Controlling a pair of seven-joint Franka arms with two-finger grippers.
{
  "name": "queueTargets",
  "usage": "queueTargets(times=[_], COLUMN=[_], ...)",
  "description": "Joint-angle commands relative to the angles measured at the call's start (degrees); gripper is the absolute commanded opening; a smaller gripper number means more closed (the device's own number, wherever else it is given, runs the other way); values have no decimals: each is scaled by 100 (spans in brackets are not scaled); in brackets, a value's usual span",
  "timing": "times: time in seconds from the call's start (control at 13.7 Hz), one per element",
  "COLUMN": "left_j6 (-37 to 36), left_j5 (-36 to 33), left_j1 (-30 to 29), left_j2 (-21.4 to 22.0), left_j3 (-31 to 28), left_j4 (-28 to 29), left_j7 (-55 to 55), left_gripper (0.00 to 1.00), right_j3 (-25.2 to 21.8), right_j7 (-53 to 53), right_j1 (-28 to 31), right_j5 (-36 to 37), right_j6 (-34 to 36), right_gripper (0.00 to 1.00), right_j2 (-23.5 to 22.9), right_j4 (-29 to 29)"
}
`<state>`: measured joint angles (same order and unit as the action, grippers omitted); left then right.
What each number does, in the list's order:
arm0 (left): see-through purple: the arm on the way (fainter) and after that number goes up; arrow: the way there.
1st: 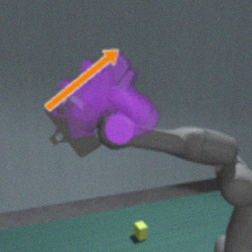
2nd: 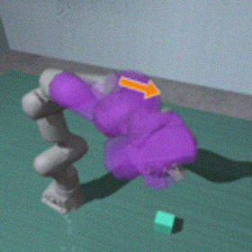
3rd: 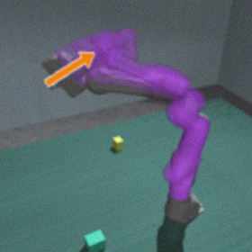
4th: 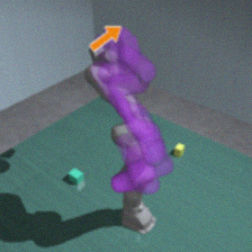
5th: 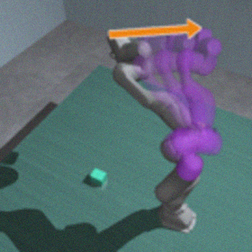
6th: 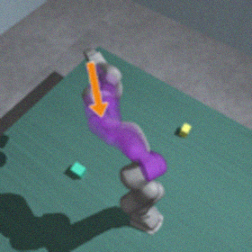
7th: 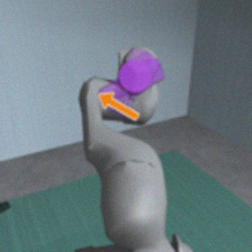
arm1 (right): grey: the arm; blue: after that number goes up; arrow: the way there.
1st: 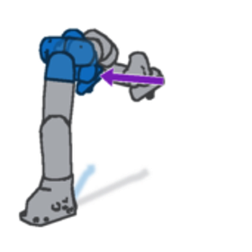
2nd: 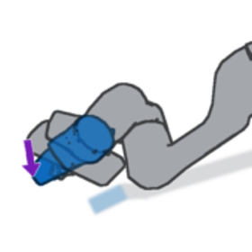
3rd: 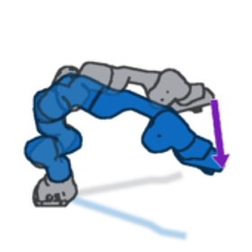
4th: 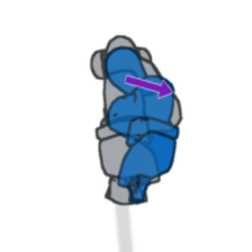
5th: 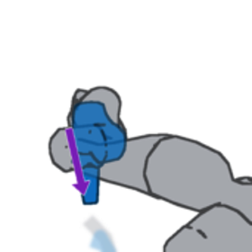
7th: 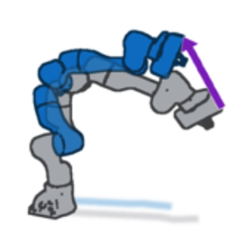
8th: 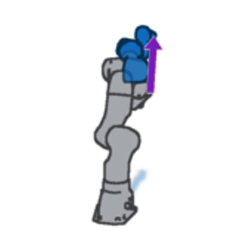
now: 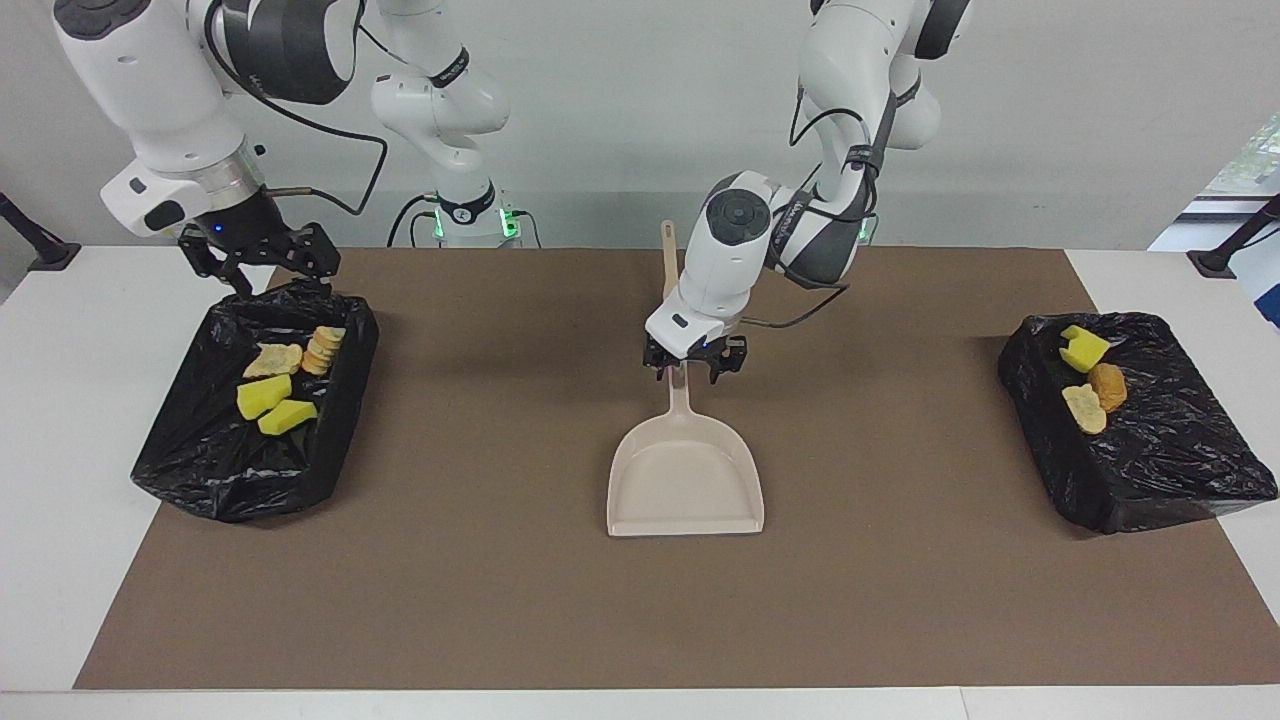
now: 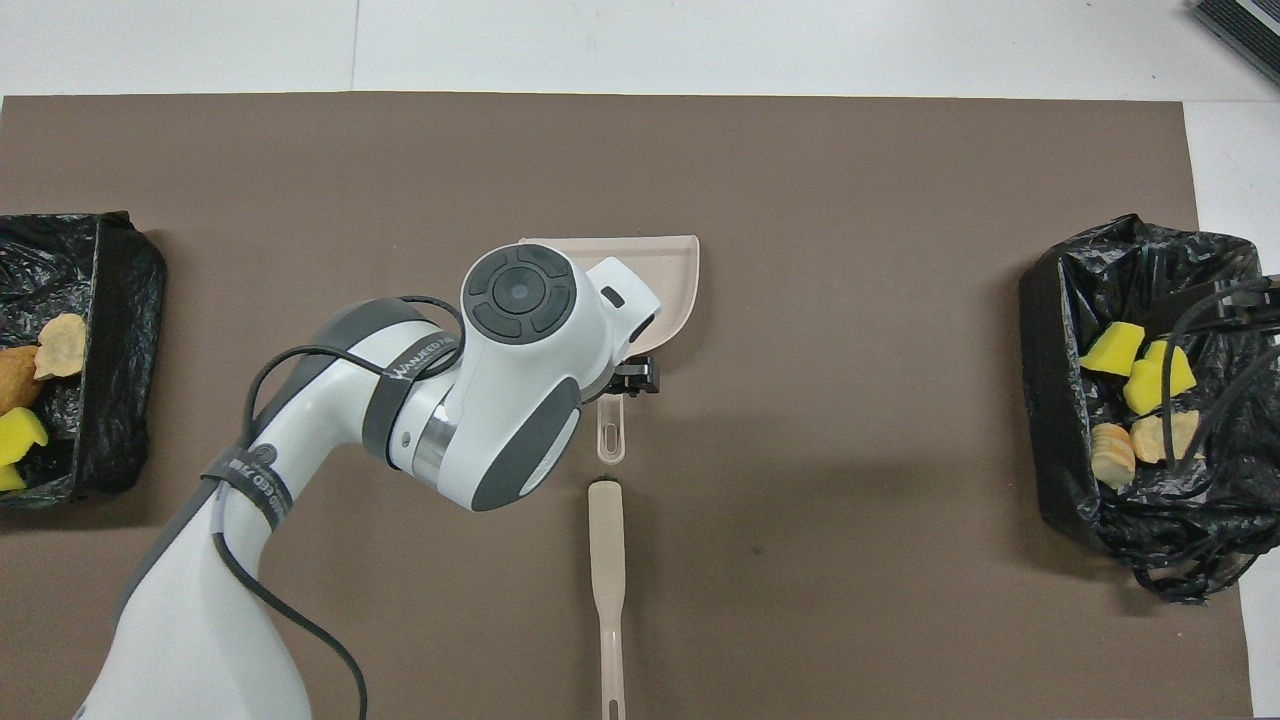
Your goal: Sweep and dump trash in bin
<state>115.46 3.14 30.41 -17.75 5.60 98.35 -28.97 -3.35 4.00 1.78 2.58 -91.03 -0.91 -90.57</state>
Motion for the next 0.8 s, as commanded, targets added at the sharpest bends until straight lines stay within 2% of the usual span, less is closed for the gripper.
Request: queueTargets(times=[0.0, 0.15, 0.44, 0.73], left_j6=[-480, -559, -604, -1157], left_j5=[-523, -542, -542, -516], left_j1=[-429, -947, -1914, -2460], left_j2=[577, 1113, 2229, 2636], left_j3=[-24, -15, -15, -42], left_j4=[454, 885, 1747, 1477], left_j7=[234, 461, 1874, 2764], left_gripper=[100, 100, 100, 100], right_j3=[176, 308, 370, 370], right_j7=[-636, -673, -646, -690], right_j1=[-12, 172, 182, 121], right_j5=[-12, 15, 41, -20], right_j6=[401, 603, 534, 263], right_gripper=[100, 100, 100, 100], right_j2=[187, 161, 3, -7], right_j4=[92, 389, 558, 629])
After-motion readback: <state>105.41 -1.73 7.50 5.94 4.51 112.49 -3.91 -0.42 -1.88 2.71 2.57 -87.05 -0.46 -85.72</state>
